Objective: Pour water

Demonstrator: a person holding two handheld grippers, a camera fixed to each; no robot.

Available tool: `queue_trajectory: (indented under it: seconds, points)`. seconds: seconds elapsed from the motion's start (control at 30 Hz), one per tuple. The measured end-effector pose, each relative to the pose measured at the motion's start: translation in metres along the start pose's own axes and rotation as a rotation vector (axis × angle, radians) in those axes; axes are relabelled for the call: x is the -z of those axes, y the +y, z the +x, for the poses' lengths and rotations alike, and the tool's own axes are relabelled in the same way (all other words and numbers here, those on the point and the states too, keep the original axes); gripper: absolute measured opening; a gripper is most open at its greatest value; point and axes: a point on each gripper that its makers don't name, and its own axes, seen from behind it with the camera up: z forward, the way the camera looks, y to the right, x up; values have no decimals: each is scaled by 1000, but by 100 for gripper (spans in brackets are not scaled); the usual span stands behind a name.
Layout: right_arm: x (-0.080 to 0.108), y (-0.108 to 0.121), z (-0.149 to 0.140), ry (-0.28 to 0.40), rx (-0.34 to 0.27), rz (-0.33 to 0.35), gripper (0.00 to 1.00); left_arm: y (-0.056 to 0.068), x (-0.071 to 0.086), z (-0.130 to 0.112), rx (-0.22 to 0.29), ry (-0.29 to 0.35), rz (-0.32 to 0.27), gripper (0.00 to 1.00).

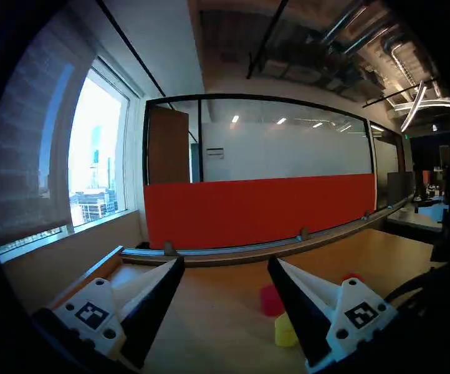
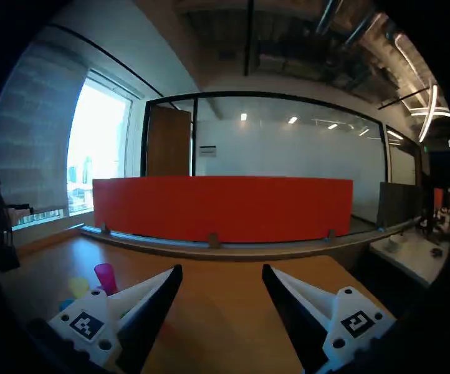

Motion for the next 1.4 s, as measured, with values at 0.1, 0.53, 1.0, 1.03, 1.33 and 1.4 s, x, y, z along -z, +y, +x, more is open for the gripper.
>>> queue_trajectory:
  seconds: [0.1,0.53,1.0,1.03,1.33,1.4]
  points:
    - [0,-8,18,17,6,20,99,11,-5,3,10,-1,-20,99]
    - [-10,-30,15,-10,10,153,99,42,-11,5,59,2,-161,99]
    - [6,-96,24,-45,43,504,99,92,-1,9,116,-41,-478,99]
    - [7,-100,25,-46,42,524,99,96,1,10,121,-44,-498,99]
    - [11,-119,34,-45,60,620,99,106,7,8,119,-72,-588,99]
    - [12,-120,34,-49,76,628,99,106,7,4,110,-87,-595,99]
